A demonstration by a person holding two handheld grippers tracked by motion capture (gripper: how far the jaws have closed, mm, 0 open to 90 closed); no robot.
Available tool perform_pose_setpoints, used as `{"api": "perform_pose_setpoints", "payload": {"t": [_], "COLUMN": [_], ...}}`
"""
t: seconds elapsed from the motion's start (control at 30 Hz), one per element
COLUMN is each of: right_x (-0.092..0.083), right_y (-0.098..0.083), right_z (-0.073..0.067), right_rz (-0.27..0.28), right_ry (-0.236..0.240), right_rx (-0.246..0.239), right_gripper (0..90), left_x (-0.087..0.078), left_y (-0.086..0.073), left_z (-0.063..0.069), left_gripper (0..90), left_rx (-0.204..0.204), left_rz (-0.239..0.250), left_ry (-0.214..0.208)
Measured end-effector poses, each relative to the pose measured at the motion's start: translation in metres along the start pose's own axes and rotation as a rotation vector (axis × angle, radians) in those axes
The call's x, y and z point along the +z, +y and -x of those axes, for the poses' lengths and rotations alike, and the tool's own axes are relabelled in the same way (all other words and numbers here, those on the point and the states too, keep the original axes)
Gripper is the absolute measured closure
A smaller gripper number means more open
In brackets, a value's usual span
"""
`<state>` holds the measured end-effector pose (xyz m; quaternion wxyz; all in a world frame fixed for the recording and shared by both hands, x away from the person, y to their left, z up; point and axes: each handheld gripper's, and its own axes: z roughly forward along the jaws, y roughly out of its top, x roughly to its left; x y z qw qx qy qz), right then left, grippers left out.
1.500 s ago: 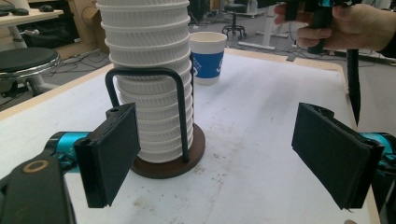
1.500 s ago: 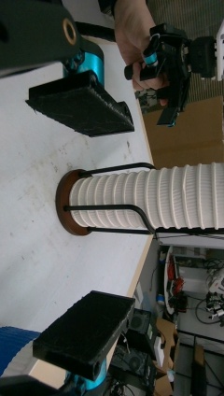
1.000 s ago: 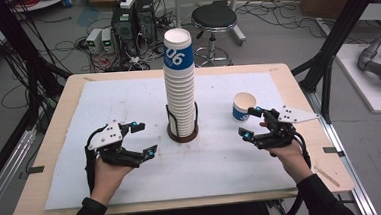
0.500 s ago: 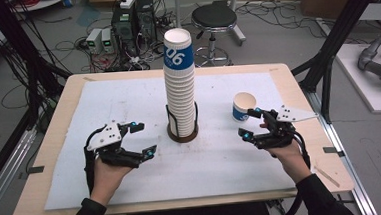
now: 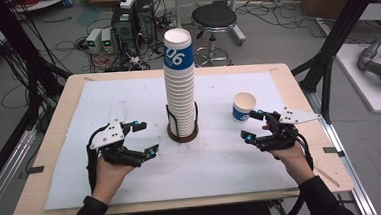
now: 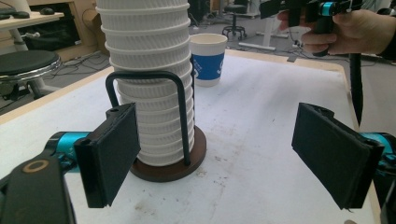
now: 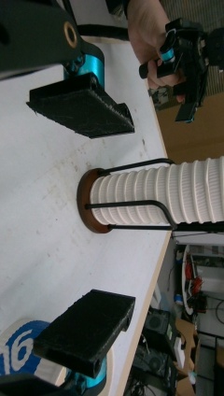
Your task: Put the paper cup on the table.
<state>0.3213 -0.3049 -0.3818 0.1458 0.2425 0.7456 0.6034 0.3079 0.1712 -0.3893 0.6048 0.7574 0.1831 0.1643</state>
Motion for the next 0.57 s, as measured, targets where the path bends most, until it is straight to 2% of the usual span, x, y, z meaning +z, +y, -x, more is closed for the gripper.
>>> {"api": "perform_pose_setpoints", "payload": {"t": [0.57], "right_x": [-0.0009], "right_y": [-0.0024], "right_z": [0.0006], "right_rz": [-0.021], "right_ry": [-0.004], "right_rx": [-0.007], "right_gripper": [15.5], "left_x": [0.0047], "left_y": [0.0005], "left_z": [-0.0003], "left_gripper": [15.2], "left_rx": [0.007], "left_rz": [-0.009], "left_ry": [-0.006]}}
